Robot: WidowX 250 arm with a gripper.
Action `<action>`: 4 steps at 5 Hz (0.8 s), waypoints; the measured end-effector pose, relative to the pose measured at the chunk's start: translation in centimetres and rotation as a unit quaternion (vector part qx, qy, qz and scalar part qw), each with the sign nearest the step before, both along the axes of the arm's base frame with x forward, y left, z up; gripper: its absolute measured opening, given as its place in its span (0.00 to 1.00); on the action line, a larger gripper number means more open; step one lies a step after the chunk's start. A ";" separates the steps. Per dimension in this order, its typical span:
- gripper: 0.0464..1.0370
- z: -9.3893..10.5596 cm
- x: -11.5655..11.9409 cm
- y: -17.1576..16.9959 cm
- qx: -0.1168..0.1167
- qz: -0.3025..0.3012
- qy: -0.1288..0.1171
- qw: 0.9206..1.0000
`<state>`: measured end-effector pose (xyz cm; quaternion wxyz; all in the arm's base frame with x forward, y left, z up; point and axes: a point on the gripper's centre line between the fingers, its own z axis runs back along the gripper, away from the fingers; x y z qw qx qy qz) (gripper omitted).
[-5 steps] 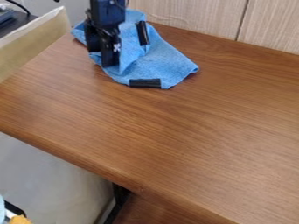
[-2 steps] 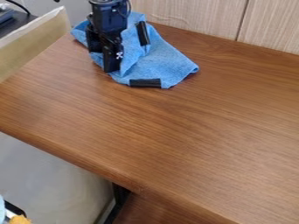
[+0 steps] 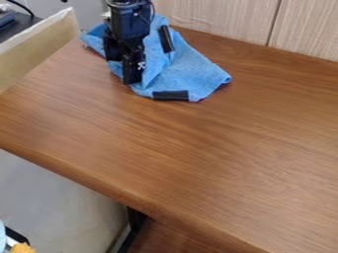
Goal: Move the cloth to the bottom right edge of the table
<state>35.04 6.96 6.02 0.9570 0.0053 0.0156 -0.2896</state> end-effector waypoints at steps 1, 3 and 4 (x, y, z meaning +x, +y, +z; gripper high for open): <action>0.96 0.0 0.2 -2.6 -0.004 -0.035 0.001 0.999; 0.96 0.1 -2.1 -8.8 -0.010 -0.125 0.006 0.992; 0.96 0.2 -4.8 -10.6 -0.003 -0.164 0.016 0.986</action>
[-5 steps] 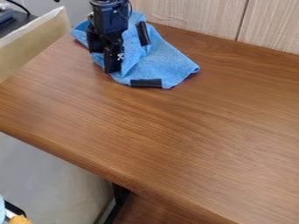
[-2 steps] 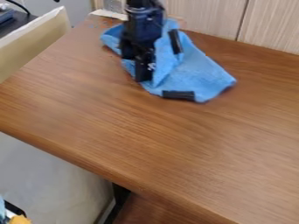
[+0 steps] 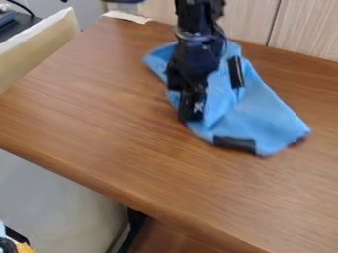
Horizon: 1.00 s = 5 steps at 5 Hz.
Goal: Move the cloth to the bottom right edge of the table
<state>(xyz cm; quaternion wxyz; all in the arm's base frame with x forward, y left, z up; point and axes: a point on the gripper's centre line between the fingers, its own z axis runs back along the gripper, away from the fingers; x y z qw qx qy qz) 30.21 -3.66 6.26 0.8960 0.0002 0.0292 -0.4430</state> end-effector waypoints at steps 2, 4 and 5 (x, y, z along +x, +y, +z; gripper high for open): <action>0.96 0.4 -1.0 -0.2 0.008 -0.014 0.002 1.000; 0.96 2.8 -0.5 0.5 0.007 0.002 -0.020 1.000; 0.96 4.9 -0.5 0.9 -0.004 0.006 -0.021 1.000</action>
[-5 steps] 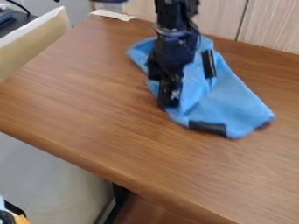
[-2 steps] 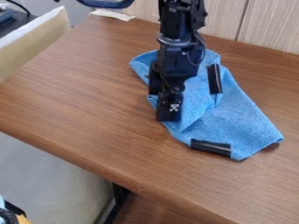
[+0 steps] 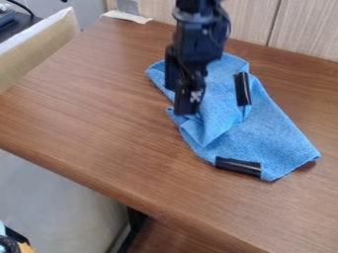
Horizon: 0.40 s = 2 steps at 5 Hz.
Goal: Move the cloth to the bottom right edge of the table
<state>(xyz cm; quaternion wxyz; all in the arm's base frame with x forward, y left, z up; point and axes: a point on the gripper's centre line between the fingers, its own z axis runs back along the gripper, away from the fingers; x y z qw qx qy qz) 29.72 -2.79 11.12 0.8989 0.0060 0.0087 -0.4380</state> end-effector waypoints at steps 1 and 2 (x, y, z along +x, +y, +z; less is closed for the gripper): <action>0.96 2.4 -0.3 0.4 0.003 -0.003 -0.020 1.000; 0.96 2.5 -0.3 0.6 0.003 -0.002 -0.023 1.000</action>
